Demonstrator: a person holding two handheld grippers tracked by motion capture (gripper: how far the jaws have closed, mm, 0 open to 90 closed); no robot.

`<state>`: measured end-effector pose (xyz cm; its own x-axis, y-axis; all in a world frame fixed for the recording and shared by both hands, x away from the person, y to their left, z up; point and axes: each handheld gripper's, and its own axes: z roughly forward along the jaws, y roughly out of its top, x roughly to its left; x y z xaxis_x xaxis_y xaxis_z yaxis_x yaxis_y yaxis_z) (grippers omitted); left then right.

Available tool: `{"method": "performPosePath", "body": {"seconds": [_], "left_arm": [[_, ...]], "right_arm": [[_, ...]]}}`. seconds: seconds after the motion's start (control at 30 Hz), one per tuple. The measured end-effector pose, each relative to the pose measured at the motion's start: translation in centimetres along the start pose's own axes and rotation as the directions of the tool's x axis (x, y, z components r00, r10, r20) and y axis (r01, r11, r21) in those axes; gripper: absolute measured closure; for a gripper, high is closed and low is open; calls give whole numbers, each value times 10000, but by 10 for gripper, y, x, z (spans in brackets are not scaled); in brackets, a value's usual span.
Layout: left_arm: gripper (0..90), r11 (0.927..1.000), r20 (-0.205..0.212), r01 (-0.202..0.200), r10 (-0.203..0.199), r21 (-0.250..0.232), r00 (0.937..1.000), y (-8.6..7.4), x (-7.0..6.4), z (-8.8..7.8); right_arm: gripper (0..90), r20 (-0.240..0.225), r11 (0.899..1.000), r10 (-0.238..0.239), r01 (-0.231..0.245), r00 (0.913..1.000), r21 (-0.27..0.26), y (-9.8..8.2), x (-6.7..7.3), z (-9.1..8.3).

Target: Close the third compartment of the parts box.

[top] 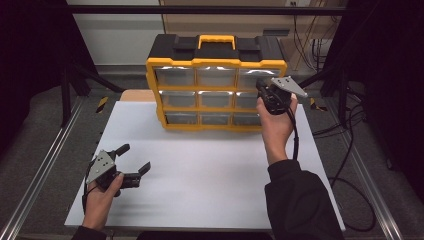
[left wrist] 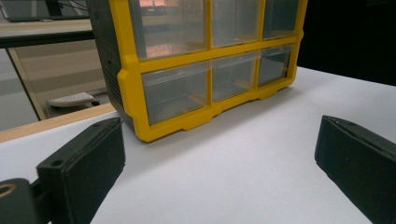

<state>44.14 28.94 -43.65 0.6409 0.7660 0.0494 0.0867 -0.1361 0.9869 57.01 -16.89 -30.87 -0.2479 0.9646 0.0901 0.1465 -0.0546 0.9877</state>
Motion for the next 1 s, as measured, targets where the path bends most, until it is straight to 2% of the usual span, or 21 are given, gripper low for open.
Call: {"method": "performPosePath", "body": {"seconds": [0.6, 1.0], "left_arm": [[17, 10000, 20, -28, 28, 12, 10000, 0, 0, 0], [17, 10000, 16, -26, 26, -22, 10000, 1, 0, -1]], "right_arm": [[900, 197, 9993, 365, -366, 9991, 30, 1, 0, 11], [900, 330, 9994, 325, -328, 9989, 81, 0, -2, 15]]}}
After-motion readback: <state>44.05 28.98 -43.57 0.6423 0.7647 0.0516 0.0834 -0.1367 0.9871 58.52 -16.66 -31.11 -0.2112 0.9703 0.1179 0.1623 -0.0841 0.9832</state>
